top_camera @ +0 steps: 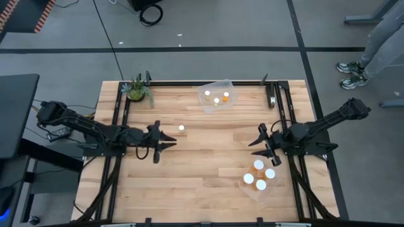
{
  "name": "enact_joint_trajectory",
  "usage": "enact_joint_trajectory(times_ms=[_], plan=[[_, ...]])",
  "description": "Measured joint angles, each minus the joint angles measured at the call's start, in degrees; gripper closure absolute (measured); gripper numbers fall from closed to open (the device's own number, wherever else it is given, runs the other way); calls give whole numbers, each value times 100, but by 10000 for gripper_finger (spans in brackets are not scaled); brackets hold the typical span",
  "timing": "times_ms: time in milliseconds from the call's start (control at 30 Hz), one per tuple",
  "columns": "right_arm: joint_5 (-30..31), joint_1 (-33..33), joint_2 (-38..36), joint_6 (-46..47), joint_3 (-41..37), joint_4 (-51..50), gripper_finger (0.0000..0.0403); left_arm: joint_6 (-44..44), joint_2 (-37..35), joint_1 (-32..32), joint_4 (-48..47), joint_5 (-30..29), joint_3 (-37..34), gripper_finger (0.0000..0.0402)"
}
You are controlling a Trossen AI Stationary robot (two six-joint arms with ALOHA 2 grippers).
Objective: Pick and place medicine bottles into bin by pill shape (circle, oval)
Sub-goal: Put the yellow pill bottle into the top transparent bin
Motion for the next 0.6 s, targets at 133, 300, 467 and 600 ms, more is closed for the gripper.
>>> enact_joint_trajectory(times_ms=[133,300,467,600], plan=[[252,-146,-130,-109,2,-667,230,-57,0,39,-3,0,0,323],[70,-396,-560,-12,2,-943,230,0,0,38,-6,2,0,318],[-11,-622,-1249,-215,2,-1592,230,0,0,36,-6,2,0,321],[-19,-806,-1784,-186,-9,-2004,230,-102,0,46,-47,2,0,328]])
